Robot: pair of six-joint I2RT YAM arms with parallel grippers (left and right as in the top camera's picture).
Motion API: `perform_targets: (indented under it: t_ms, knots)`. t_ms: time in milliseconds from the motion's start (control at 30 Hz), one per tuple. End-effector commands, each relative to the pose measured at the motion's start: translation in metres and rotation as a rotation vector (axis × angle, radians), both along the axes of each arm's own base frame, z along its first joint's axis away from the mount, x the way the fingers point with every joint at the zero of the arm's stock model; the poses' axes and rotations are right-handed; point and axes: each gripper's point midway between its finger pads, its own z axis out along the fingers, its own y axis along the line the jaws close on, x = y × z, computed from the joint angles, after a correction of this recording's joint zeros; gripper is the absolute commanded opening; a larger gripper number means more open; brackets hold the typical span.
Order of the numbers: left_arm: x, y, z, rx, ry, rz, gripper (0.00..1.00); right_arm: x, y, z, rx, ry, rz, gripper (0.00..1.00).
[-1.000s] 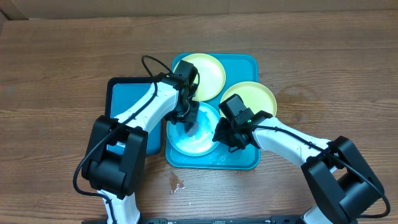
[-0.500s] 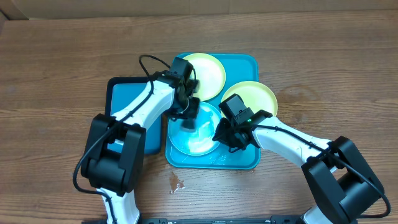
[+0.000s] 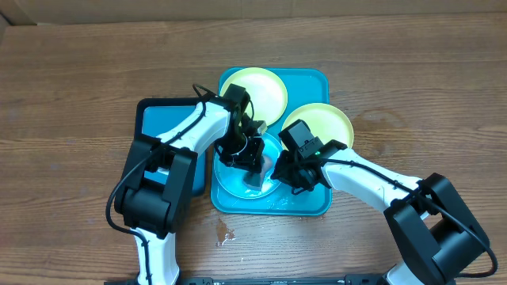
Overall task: Clean dirty plates on tray and stack at the side
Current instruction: 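Scrub the front plate with the sponge while the right gripper holds it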
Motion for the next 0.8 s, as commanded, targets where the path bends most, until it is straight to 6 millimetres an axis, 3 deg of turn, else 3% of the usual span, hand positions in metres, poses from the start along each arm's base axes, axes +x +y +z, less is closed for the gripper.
perform_targets:
  t_ms: [0, 133, 267, 500, 767]
  knots:
    - [0.008, 0.090, -0.023, 0.521, -0.079, 0.074, 0.04, -0.011, -0.015, -0.019, -0.075, 0.038, -0.008, 0.04]
    - [0.026, 0.133, -0.010, 0.761, -0.197, 0.134, 0.04, -0.010, -0.015, -0.019, -0.075, 0.038, -0.009, 0.04]
    - [0.047, 0.152, -0.001, 0.875, -0.305, 0.160, 0.04, -0.010, -0.015, -0.019, -0.075, 0.038, -0.008, 0.04]
    - [0.075, 0.130, -0.003, 0.774, -0.402, 0.175, 0.04, -0.010, -0.015, -0.019, -0.075, 0.038, -0.009, 0.04]
    - [0.094, 0.074, -0.013, 0.458, -0.415, 0.227, 0.04, -0.011, -0.015, -0.019, -0.075, 0.038, -0.008, 0.04]
